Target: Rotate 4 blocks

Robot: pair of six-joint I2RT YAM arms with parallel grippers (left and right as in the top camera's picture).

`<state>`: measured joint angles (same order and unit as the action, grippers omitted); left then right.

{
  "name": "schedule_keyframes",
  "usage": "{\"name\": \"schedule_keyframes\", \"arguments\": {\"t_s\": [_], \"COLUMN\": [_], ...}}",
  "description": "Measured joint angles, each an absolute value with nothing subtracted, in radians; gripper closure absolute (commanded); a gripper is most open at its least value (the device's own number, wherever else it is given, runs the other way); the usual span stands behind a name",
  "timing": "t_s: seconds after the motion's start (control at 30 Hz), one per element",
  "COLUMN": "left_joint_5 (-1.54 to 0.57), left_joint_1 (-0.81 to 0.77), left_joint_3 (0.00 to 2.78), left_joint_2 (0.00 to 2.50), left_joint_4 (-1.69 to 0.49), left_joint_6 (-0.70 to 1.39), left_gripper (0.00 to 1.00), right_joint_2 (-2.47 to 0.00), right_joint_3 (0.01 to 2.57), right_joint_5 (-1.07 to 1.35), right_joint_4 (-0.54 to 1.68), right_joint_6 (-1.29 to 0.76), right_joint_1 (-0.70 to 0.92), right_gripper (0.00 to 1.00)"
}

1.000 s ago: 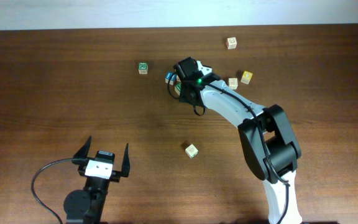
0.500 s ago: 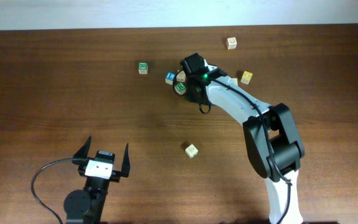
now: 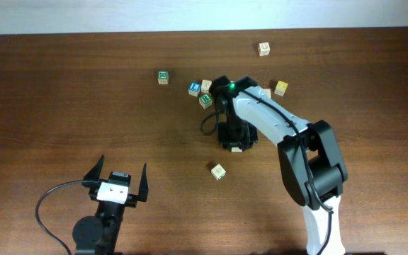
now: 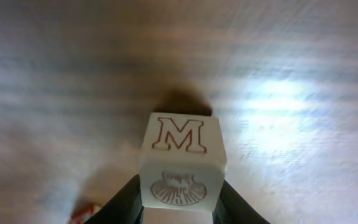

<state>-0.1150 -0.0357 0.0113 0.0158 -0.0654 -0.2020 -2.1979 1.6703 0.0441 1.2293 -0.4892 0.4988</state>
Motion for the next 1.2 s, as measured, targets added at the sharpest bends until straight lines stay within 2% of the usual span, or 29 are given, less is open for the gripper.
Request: {"name": "schedule_keyframes", "arguments": {"t_s": [0.07, 0.17, 0.23, 0.4, 0.53, 0.8, 0.93, 1.1, 1.13, 1.2], "left_joint_5": [-0.115, -0.115, -0.115, -0.115, -0.115, -0.115, -0.115, -0.115, -0.115, -0.115], "left_joint_1": [-0.036, -0.036, -0.036, -0.036, -0.036, -0.036, -0.036, -0.036, -0.036, -0.036], "left_joint_3": [0.011, 0.011, 0.011, 0.011, 0.011, 0.011, 0.011, 0.011, 0.011, 0.011], "left_joint_2": [0.016, 0.016, 0.016, 0.016, 0.016, 0.016, 0.016, 0.016, 0.016, 0.016], "left_joint_4": [-0.066, -0.066, -0.066, -0.066, -0.066, -0.065, -0.066, -0.066, -0.066, -0.066], "left_joint_6": [-0.202, -0.202, -0.202, -0.202, -0.202, -0.202, -0.202, -0.202, -0.202, -0.202], "left_gripper": [0.01, 0.01, 0.01, 0.01, 0.01, 0.01, 0.01, 0.01, 0.01, 0.01], "right_joint_2": [-2.198, -2.198, -2.198, -2.198, -2.198, -2.196, -2.229, -2.341, -2.363, -2.39], "right_joint_3": [1.658, 1.652, 1.652, 1.682, 1.817, 1.913, 1.913, 1.913, 1.913, 1.913], "right_joint_5": [0.052, 0.075, 0.089, 0.094, 0.087, 0.049, 0.014, -0.007, -0.009, -0.018], "right_joint_4": [1.243, 1.261, 1.288, 1.403, 1.419, 0.957, 0.792, 0.704, 0.702, 0.704], "right_joint_6": [-0.486, -0.469, -0.451, -0.416, -0.378, -0.355, -0.397, -0.382, -0.364, -0.336], "right_joint_1": [0.516, 0.533, 0.539, 0.534, 0.516, 0.505, 0.505, 0.505, 0.505, 0.505], "right_gripper": [0.65, 0.5, 0.46, 0.43, 0.41, 0.37, 0.34, 0.33, 0.34, 0.46]}}
